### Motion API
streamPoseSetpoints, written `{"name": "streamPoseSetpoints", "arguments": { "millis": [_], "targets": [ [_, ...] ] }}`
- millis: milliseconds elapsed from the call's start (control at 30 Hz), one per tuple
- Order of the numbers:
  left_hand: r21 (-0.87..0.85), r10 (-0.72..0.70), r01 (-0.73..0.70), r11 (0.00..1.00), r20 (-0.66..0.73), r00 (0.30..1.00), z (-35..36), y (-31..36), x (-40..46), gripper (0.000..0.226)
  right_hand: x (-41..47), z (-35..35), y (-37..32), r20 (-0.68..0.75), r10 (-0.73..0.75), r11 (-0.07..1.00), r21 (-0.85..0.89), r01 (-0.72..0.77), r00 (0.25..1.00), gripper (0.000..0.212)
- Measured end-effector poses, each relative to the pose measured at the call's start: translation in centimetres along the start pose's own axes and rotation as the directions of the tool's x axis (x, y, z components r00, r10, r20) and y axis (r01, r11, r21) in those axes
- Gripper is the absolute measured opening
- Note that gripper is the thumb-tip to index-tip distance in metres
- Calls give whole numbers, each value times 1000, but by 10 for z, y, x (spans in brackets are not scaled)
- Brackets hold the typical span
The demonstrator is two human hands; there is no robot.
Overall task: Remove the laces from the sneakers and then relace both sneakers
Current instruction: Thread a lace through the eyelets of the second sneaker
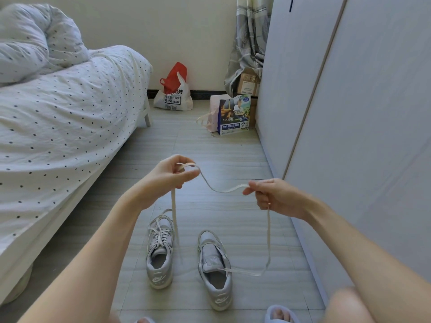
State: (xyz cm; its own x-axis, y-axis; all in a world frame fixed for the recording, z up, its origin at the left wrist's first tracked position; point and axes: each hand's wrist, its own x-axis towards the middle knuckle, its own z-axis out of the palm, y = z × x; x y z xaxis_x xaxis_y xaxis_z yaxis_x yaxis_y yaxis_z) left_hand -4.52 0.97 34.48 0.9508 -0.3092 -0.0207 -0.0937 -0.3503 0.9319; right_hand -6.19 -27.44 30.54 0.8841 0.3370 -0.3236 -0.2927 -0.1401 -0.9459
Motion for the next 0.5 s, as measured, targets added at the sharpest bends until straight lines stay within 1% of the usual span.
{"name": "streamPoseSetpoints", "arguments": {
  "millis": [33,100,167,233,267,333,400,500],
  "targets": [
    [64,-4,5,998,-11,1000,1,-2,1,19,1,-1,0,-27,-27,994,108,29,999,31],
    [179,17,-10,984,-36,999,2,-7,2,14,1,-4,-1,-67,-58,947,312,76,996,20],
    [256,70,-52,965,-60,996,3,-10,2,5,-3,-9,-4,-55,-75,899,428,91,996,11],
    [345,128,-92,934,-83,988,5,-13,2,6,-6,-14,-8,-44,-88,876,472,99,995,7],
    [395,144,-97,913,-92,985,6,-14,3,8,-8,-16,-9,-50,-92,865,490,104,995,11],
    [472,133,-64,879,-114,985,9,-15,4,12,-10,-19,-11,-70,-87,850,515,111,994,22],
    [499,95,-14,867,-136,986,10,-15,3,14,-11,-19,-13,-79,-88,856,504,116,993,23],
    [493,66,14,870,-144,987,9,-17,2,16,-12,-18,-13,-76,-94,859,498,119,993,18]
  ]
}}
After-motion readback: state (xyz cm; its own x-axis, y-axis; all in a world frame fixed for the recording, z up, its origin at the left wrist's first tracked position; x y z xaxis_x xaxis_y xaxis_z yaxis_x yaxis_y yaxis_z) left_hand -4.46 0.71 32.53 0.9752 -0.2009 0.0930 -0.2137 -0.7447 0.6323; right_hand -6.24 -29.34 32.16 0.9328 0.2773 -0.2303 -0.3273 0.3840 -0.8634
